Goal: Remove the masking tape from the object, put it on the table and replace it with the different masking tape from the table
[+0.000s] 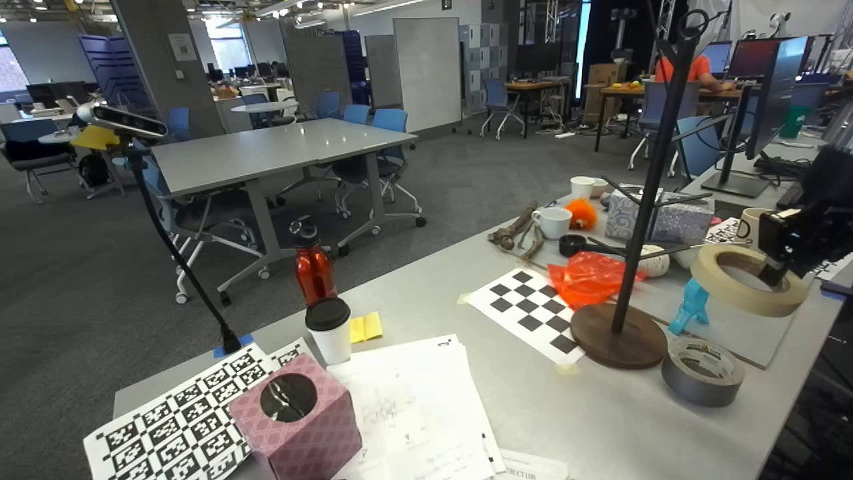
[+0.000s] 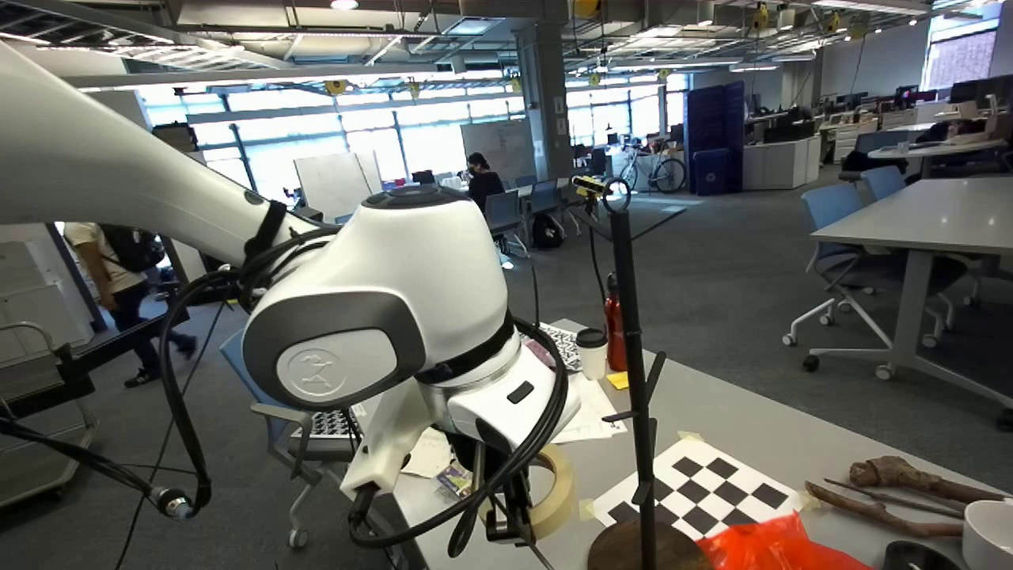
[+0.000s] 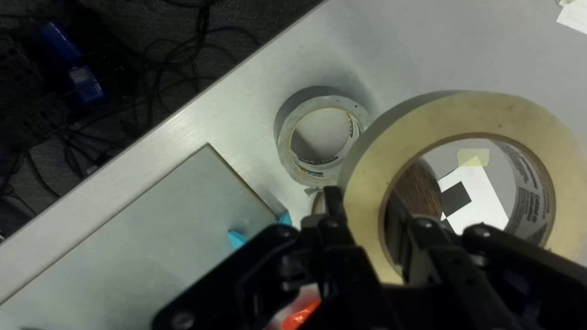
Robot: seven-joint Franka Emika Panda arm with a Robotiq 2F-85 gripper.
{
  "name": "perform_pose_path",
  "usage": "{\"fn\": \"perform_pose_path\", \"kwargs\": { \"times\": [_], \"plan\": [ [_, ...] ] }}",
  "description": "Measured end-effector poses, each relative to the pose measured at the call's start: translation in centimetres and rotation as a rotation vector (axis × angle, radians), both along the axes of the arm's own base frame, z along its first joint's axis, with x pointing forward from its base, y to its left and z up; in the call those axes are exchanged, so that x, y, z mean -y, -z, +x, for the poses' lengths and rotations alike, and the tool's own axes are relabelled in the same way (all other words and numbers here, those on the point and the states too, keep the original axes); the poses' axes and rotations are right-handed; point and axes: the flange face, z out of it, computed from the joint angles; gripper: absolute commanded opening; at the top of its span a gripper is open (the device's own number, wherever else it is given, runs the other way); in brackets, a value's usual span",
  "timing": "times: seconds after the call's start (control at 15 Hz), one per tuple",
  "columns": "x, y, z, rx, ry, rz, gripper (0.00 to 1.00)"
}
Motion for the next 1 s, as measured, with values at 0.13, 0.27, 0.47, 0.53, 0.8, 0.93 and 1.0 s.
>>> {"fn": "perform_pose_path", "kwargs": {
  "times": [0.13,0.27,0.47,0.53,0.8,0.93,1.0],
  "plan": [
    [0.8,-1.0,-0.4,0.022,0.019,-0.002,0.06],
    [1.1,-2.0,-0.7,0.041,0.030,-0.004,0.06],
    [1.3,-3.5,-1.5,0.060,0.040,-0.001,0.06],
    [1.3,-3.9,-1.9,0.062,0.042,0.002,0.06],
    [1.6,-5.7,-3.5,0.062,0.054,0.014,0.06],
    [1.8,-6.5,-4.3,0.070,0.062,0.016,0.06],
    [1.9,-6.9,-4.6,0.076,0.066,0.017,0.06]
  ]
}}
